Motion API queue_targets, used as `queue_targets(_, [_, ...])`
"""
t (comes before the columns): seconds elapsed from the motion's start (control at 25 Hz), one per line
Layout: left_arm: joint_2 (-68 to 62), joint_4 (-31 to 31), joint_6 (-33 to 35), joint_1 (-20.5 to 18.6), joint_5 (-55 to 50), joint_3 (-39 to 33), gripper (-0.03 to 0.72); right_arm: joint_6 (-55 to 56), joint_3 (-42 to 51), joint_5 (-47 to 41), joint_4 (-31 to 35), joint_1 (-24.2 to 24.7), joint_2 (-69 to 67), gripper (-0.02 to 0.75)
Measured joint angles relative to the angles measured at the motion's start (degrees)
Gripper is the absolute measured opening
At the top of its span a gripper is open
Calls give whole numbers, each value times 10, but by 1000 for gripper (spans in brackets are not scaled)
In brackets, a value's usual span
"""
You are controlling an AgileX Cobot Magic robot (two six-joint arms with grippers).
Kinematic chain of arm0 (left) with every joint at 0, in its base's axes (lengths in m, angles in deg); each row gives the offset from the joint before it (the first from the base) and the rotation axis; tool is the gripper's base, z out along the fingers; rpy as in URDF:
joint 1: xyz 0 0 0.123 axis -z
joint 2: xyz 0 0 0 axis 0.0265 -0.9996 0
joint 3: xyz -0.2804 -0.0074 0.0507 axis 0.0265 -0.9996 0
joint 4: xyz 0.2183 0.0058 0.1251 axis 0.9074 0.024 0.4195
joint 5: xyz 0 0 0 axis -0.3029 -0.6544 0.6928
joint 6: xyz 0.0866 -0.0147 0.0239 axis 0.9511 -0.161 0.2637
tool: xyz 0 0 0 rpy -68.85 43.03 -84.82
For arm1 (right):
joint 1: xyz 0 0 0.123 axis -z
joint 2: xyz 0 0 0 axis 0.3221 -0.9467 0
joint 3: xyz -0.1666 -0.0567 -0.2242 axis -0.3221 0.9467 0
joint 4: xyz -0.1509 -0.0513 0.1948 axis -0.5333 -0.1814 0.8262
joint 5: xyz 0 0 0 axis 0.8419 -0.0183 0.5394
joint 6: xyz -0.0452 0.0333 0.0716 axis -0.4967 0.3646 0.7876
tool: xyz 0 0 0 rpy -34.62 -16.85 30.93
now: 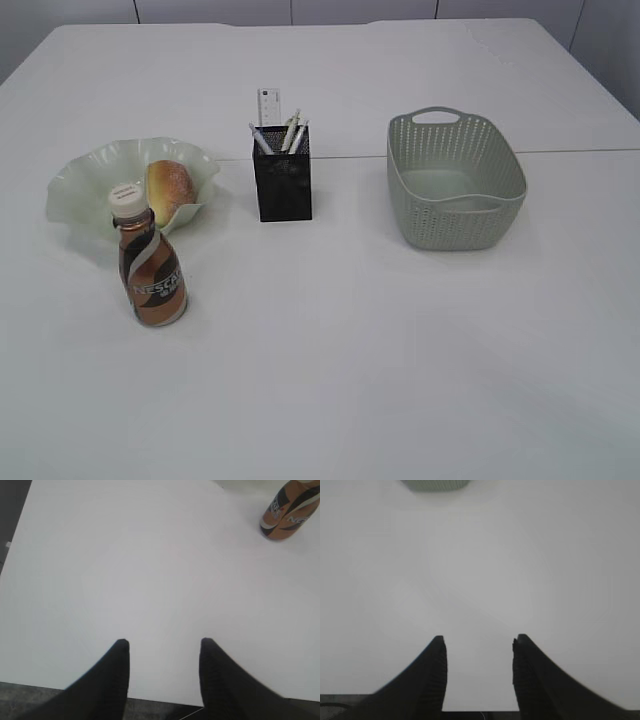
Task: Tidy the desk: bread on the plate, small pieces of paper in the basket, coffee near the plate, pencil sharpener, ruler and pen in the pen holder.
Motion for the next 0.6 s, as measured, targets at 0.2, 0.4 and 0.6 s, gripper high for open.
queue_targets(0.2, [77, 1, 0, 0, -5, 0, 362, 15, 0, -4, 4, 0, 112, 326])
queue_targets(0.4, [171, 1, 0, 0, -7, 0, 363, 19, 12, -9, 6, 0, 230, 325])
queue_targets(0.6, [239, 1, 0, 0, -10, 0, 363, 20, 47, -12, 6, 0, 334, 326])
